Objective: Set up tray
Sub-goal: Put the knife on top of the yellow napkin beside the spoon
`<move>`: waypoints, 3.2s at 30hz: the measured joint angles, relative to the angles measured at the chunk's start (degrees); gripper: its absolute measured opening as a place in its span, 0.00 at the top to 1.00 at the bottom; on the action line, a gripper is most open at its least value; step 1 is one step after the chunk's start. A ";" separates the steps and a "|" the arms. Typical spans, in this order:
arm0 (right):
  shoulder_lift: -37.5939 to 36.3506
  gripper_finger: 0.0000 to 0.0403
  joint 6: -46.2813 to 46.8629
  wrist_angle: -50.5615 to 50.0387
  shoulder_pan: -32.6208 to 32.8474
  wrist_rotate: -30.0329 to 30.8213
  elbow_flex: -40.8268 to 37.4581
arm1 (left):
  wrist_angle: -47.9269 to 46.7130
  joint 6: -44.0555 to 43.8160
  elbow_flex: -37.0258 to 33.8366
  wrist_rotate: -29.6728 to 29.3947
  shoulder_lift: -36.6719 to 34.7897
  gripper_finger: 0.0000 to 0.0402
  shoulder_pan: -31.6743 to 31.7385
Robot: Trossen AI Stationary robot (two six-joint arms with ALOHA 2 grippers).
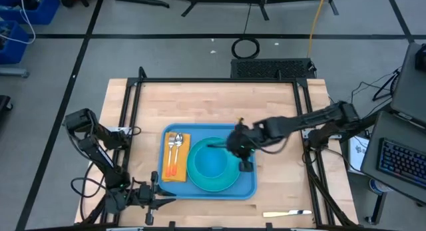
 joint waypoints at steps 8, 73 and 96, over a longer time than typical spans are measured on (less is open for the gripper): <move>-10.03 1.00 10.18 6.66 7.99 0.64 -16.08 | 0.94 3.07 0.00 -1.37 0.00 0.84 3.93; 4.27 0.56 70.63 31.94 49.98 -1.13 -37.09 | -5.40 4.81 0.00 20.65 0.00 0.84 22.85; 9.87 0.68 67.73 29.36 51.60 0.95 -36.87 | -5.70 4.79 0.00 22.54 0.00 0.84 22.78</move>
